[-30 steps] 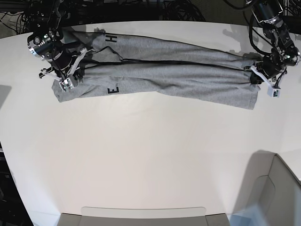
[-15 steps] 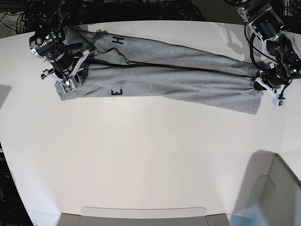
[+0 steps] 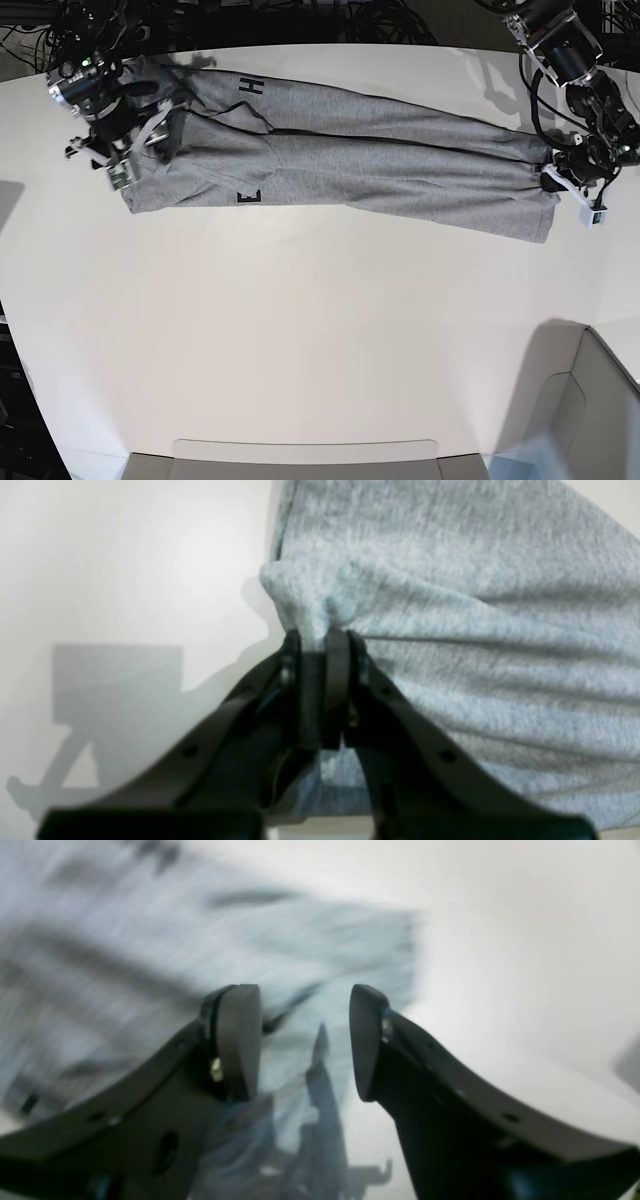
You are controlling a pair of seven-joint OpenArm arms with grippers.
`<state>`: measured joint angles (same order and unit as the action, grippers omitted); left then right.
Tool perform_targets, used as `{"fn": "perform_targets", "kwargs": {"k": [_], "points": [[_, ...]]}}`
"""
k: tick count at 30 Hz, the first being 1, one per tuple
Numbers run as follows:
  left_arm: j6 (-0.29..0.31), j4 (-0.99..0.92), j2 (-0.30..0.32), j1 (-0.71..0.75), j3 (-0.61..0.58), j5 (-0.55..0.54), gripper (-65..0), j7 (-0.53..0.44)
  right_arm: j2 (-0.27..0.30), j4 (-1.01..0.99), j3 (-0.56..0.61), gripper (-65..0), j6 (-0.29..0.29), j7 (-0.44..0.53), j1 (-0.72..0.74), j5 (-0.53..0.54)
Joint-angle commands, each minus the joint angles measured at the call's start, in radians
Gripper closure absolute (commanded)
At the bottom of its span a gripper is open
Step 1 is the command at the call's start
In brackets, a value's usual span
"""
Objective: Fold the T-shirt properly
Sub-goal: 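Lay the folded hem down and smooth it with both grippers, then move the left gripper inward and grasp the folded strip's end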
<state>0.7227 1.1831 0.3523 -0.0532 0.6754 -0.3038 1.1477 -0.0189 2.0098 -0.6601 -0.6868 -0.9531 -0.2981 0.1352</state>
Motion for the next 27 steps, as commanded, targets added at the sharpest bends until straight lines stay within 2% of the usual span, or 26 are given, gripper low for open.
{"fn": "perform_targets", "kwargs": {"k": [1,5,11,16,22,27], "points": [[-0.025,0.007,0.009,0.013,0.004,0.085,0.0,0.070,-0.002,0.015,-0.026,-28.8,-0.011,0.021,0.021,0.013],[-0.025,0.096,0.008,0.014,0.010,0.087,0.0,0.091,-0.006,0.012,-0.092,-28.8,-0.011,0.021,0.070,0.008],[-0.025,0.249,0.001,0.014,0.011,0.087,0.0,0.177,-0.008,0.012,-0.103,-28.8,-0.011,0.021,0.086,0.007],[-0.025,0.461,-0.058,0.043,0.011,0.093,0.0,0.249,-0.010,-0.004,-0.100,-28.8,-0.011,0.021,0.086,0.007],[-0.025,0.743,-0.155,0.109,-0.003,0.093,0.0,0.249,-0.010,-0.022,-0.099,-28.8,-0.011,0.021,0.099,0.007],[-0.025,0.841,-0.249,0.192,-0.124,0.094,0.0,0.249,-0.010,-0.025,-0.097,-28.8,-0.011,0.021,0.099,0.007]]}}
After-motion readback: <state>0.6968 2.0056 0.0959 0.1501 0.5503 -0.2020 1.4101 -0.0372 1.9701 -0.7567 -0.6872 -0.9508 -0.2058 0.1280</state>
